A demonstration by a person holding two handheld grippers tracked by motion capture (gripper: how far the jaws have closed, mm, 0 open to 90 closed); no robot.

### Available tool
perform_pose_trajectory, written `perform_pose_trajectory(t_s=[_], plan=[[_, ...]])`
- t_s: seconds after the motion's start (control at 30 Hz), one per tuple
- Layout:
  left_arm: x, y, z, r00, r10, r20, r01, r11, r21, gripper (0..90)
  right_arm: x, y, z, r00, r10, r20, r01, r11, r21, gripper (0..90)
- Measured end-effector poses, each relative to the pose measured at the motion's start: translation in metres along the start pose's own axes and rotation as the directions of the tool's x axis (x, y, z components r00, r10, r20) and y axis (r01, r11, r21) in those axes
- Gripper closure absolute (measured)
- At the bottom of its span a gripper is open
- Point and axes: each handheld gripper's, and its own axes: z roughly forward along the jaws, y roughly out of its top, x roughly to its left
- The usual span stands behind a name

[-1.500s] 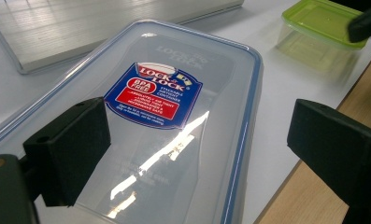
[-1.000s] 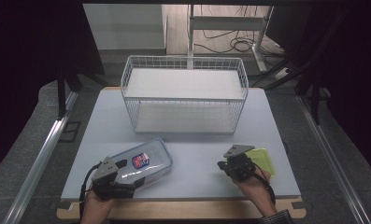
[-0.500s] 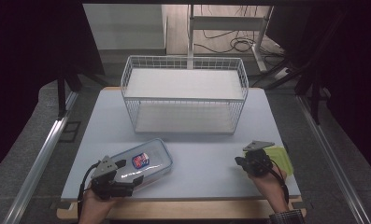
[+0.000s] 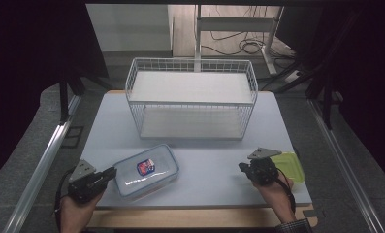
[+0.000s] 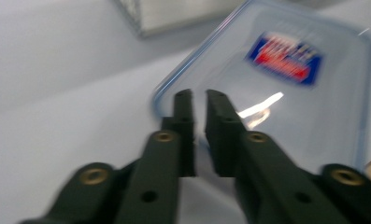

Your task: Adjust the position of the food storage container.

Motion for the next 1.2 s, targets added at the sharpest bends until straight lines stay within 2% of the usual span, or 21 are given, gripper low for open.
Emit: perform_pose_trajectory(t_s=[0.03,0.1,0.13,0.2,0.27,0.33,0.43,0.53,0.6,0.67,0.77,0.97,1.2], plan=[[0.003,0.000,-0.001,0.9999,-0.015,-0.008,0.015,0.9998,0.014,89.8,0.001,0.001,0.001,1.0000,-0.002,-0.004,0.002,1.000,-0.001,88.6],[0.007,-0.003,0.001,0.9984,-0.005,-0.056,0.008,0.9982,0.059,90.0,0.004,0.002,0.002,0.9999,-0.009,-0.007,0.009,1.000,-0.004,88.6],[0.009,-0.005,0.003,0.9980,-0.007,-0.063,0.012,0.9964,0.083,90.0,0.005,0.003,0.002,0.9999,-0.010,-0.009,0.010,1.000,-0.006,88.4],[0.012,-0.008,0.008,0.9986,-0.029,-0.044,0.034,0.9927,0.116,90.0,0.008,0.004,0.004,0.9996,-0.017,-0.021,0.017,1.000,-0.006,88.0],[0.010,-0.008,0.012,0.9974,-0.021,-0.069,0.031,0.9889,0.145,90.0,0.010,0.005,0.005,0.9994,-0.020,-0.027,0.020,1.000,-0.007,87.9],[0.010,-0.008,0.014,0.9972,-0.021,-0.071,0.031,0.9880,0.151,90.0,0.012,0.007,0.006,0.9991,-0.024,-0.034,0.024,1.000,-0.006,87.6],[0.009,-0.008,0.020,0.9985,-0.035,-0.043,0.041,0.9869,0.156,90.0,0.015,0.010,0.009,0.9984,-0.031,-0.047,0.031,0.999,-0.009,87.2],[0.006,-0.004,0.026,0.9989,-0.021,-0.041,0.028,0.9856,0.167,90.0,0.018,0.013,0.012,0.9977,-0.036,-0.058,0.035,0.999,-0.012,86.8],[0.004,-0.002,0.033,0.9996,-0.025,-0.015,0.027,0.9844,0.174,90.0,0.019,0.015,0.014,0.9970,-0.039,-0.067,0.038,0.999,-0.018,86.6],[0.001,0.000,0.039,0.9997,-0.021,-0.009,0.022,0.9837,0.179,90.0,0.020,0.018,0.016,0.9964,-0.041,-0.074,0.040,0.999,-0.021,86.6],[-0.001,0.005,0.046,0.9995,-0.026,0.015,0.023,0.9853,0.169,89.9,0.023,0.021,0.021,0.9951,-0.041,-0.089,0.039,0.999,-0.023,86.6],[-0.003,0.012,0.061,0.9981,-0.036,0.049,0.028,0.9876,0.155,90.0,0.029,0.030,0.033,0.9918,-0.075,-0.103,0.072,0.997,-0.036,85.6],[-0.010,0.022,0.077,0.9961,-0.027,0.084,0.015,0.9887,0.149,90.0,0.038,0.046,0.052,0.9875,-0.074,-0.139,0.068,0.997,-0.047,84.1]])
